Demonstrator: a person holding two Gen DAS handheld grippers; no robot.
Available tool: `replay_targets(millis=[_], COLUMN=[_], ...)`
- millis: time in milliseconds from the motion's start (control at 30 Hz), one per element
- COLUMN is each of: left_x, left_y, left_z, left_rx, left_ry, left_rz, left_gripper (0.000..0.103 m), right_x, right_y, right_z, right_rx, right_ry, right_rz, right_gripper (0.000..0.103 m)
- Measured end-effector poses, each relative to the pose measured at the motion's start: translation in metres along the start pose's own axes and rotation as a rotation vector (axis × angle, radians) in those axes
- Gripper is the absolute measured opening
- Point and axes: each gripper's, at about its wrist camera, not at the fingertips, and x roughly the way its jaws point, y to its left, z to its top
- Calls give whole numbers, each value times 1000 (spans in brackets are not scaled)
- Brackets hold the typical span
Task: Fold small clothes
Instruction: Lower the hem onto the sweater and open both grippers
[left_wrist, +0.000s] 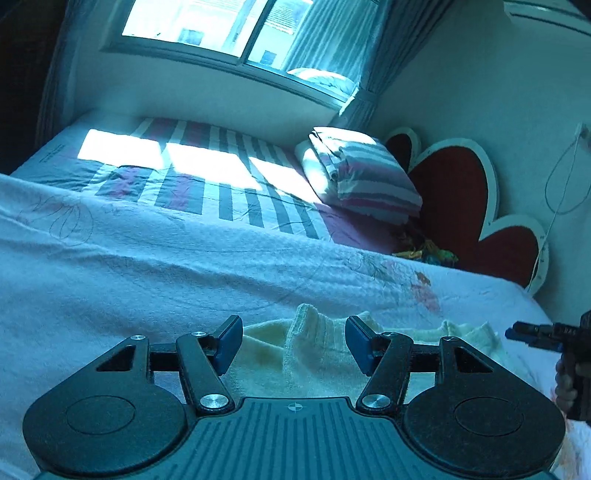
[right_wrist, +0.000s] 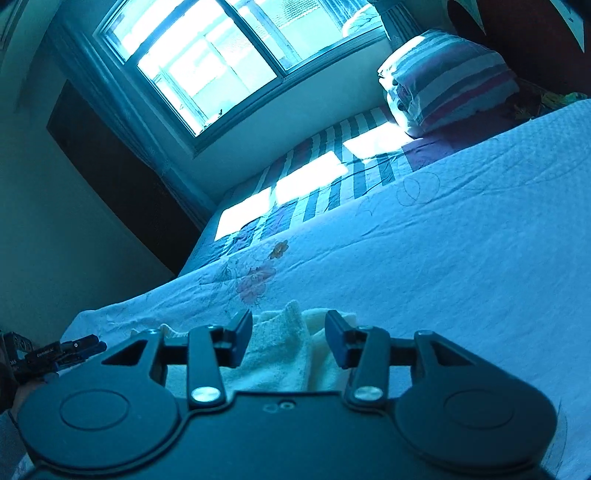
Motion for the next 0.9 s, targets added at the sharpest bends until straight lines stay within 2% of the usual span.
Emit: replay_targets(millis=[100,267,333,367,433,533,567,600,733,833,900], left_x=[13,29,32,34,35,38,38,40,40,38,31], left_y=[-8,-12,-14,-14,-14,-14,-14,-16,-17,-18,-18], left_z=[8,15,14,12,10,8,8,8,8,9,11], left_rx=[78,94,102,104,103,105,107,113,124,123,114], left_ry=[43,85,92,98,108,105,108,114,117,112,67], left_rz=[15,12,11,5,2,-5,-5,-3,-2,-8,-18], left_gripper=[60,60,59,45,33,32,23,18,5,4,4], right_x=[21,40,44,45,48,48,48,47,50,50,50], right_y=[4,8,9,9,8,9,9,10,22,29,32], right_z=[4,2,1,1,-1,-1,-1,-1,-6,-8,-8], right_rx=[-38,-78,-82,-85,-101,-107,-111,-121,-227,-275,-283], right_ry=[26,67,73,75,82,85,85,86,94,88,78], right_rz=[-11,-2,0,1,-6,-3,1,3,-33,-64,-72], right_gripper=[39,28,27,25,22,17,15,14,12,8,7])
